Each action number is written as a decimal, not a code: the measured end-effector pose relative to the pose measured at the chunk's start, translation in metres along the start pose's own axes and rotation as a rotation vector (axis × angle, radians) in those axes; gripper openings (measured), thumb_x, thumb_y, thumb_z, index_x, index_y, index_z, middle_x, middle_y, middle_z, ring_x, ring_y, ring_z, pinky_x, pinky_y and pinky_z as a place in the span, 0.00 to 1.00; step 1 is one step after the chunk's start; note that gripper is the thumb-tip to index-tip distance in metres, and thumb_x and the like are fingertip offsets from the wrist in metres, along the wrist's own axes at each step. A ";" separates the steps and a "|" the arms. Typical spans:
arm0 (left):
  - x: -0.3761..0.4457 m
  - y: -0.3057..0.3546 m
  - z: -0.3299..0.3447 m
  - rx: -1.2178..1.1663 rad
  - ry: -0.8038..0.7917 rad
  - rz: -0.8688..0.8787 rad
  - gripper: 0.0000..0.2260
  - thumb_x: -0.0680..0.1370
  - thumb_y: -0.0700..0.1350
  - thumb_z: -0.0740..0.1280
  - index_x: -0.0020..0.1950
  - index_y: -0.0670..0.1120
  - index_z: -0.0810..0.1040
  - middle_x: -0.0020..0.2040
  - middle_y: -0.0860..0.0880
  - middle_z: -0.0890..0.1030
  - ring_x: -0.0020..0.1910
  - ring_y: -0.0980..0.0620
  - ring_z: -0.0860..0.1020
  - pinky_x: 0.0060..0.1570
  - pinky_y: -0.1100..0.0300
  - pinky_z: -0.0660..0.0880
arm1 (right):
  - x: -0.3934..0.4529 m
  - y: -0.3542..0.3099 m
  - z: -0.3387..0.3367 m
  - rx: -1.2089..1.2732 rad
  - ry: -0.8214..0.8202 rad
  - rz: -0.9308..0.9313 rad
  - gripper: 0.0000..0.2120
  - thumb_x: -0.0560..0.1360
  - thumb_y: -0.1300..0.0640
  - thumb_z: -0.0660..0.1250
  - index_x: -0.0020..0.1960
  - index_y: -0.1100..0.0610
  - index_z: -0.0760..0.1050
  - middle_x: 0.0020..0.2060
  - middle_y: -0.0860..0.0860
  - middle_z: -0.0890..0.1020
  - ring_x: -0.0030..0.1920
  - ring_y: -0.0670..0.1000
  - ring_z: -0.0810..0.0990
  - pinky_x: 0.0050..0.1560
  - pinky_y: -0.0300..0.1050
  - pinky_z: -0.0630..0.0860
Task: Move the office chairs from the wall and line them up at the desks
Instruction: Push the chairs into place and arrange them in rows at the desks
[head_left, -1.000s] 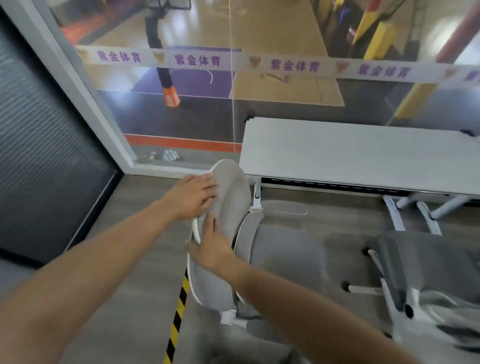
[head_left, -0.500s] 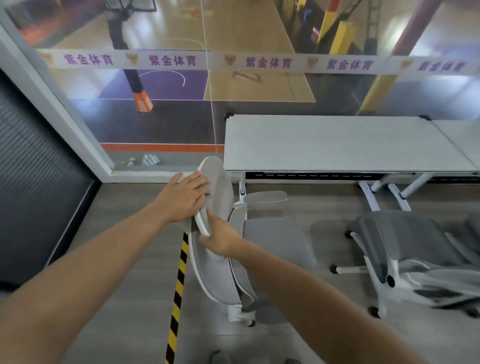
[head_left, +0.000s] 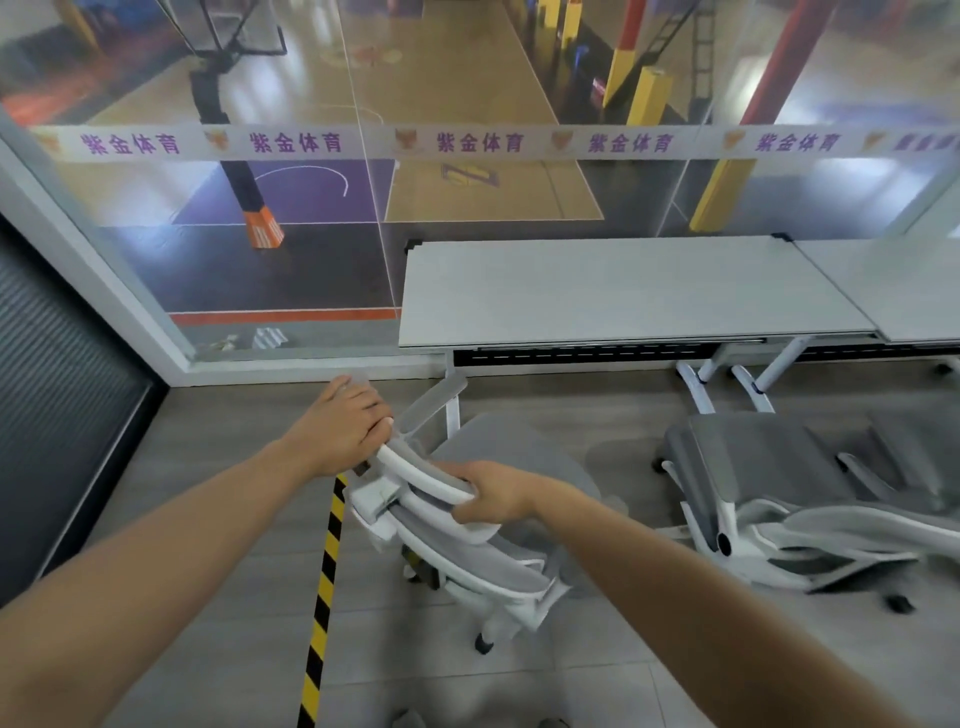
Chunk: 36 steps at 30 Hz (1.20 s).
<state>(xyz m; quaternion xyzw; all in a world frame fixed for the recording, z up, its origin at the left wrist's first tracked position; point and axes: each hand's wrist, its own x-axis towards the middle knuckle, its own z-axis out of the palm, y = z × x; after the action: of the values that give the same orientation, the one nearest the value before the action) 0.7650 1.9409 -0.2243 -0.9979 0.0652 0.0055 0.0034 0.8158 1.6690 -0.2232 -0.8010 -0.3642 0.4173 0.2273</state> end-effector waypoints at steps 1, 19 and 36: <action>0.003 0.009 -0.001 0.004 -0.012 0.006 0.22 0.82 0.57 0.43 0.53 0.56 0.76 0.51 0.59 0.75 0.60 0.56 0.70 0.75 0.49 0.50 | -0.008 0.009 -0.003 0.001 0.003 0.009 0.37 0.72 0.56 0.67 0.76 0.34 0.61 0.61 0.46 0.79 0.57 0.51 0.78 0.60 0.47 0.75; 0.017 0.107 -0.001 -0.092 0.064 -0.025 0.22 0.83 0.54 0.48 0.33 0.49 0.69 0.28 0.49 0.74 0.29 0.50 0.72 0.31 0.54 0.65 | -0.055 0.034 -0.010 -0.417 0.537 0.385 0.27 0.79 0.44 0.46 0.32 0.58 0.71 0.28 0.52 0.74 0.30 0.55 0.73 0.33 0.44 0.68; 0.033 0.160 0.004 -0.060 -0.001 -0.098 0.25 0.81 0.58 0.48 0.33 0.47 0.73 0.27 0.51 0.74 0.27 0.54 0.74 0.30 0.59 0.73 | -0.085 0.083 -0.036 -0.492 0.586 0.306 0.23 0.78 0.47 0.52 0.29 0.55 0.68 0.24 0.51 0.67 0.26 0.53 0.64 0.29 0.44 0.60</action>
<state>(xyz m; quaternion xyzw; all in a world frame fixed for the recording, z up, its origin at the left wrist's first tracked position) 0.7765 1.7777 -0.2299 -0.9995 0.0158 0.0078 -0.0260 0.8456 1.5484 -0.2162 -0.9613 -0.2498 0.1008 0.0585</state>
